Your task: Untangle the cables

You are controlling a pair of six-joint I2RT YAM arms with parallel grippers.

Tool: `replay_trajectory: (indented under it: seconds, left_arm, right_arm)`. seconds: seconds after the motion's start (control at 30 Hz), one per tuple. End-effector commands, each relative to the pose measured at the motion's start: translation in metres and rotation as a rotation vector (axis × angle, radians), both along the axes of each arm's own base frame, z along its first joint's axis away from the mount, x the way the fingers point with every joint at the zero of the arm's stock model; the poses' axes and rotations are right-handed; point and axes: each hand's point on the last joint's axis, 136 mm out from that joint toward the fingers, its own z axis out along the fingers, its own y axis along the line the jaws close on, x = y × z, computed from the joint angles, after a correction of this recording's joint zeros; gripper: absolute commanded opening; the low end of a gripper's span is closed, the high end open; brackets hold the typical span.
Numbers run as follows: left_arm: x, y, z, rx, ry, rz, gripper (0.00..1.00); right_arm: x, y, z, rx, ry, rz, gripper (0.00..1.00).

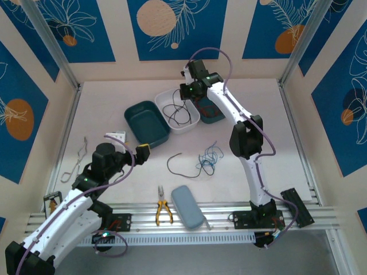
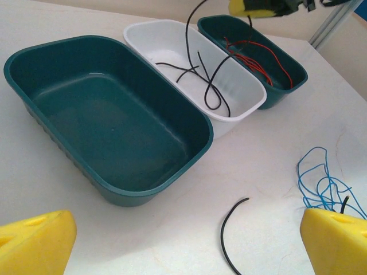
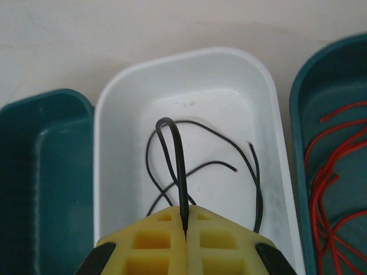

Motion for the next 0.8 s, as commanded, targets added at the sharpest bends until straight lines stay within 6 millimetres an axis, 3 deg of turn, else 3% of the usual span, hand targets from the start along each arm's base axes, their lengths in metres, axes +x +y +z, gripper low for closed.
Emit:
replay_trajectory:
  seconds: [0.0,0.5,0.63,0.77]
  left_arm:
    - [0.002,0.0,0.011,-0.019,-0.018,0.009,1.0]
    - [0.003,-0.002,0.011,-0.029,-0.015,0.005,1.0]
    - [0.004,-0.003,0.011,-0.028,-0.012,0.004,1.0]
    - [0.005,-0.004,0.01,-0.029,-0.008,0.0,1.0]
  right_arm:
    - [0.001,-0.001,-0.018,-0.022,0.045,-0.024,0.0]
    - [0.008,0.004,-0.07,-0.185,0.051,-0.006,0.03]
    - [0.013,0.001,-0.067,-0.228,0.013,-0.004,0.09]
    - [0.015,-0.001,-0.051,-0.237,-0.02,-0.008,0.2]
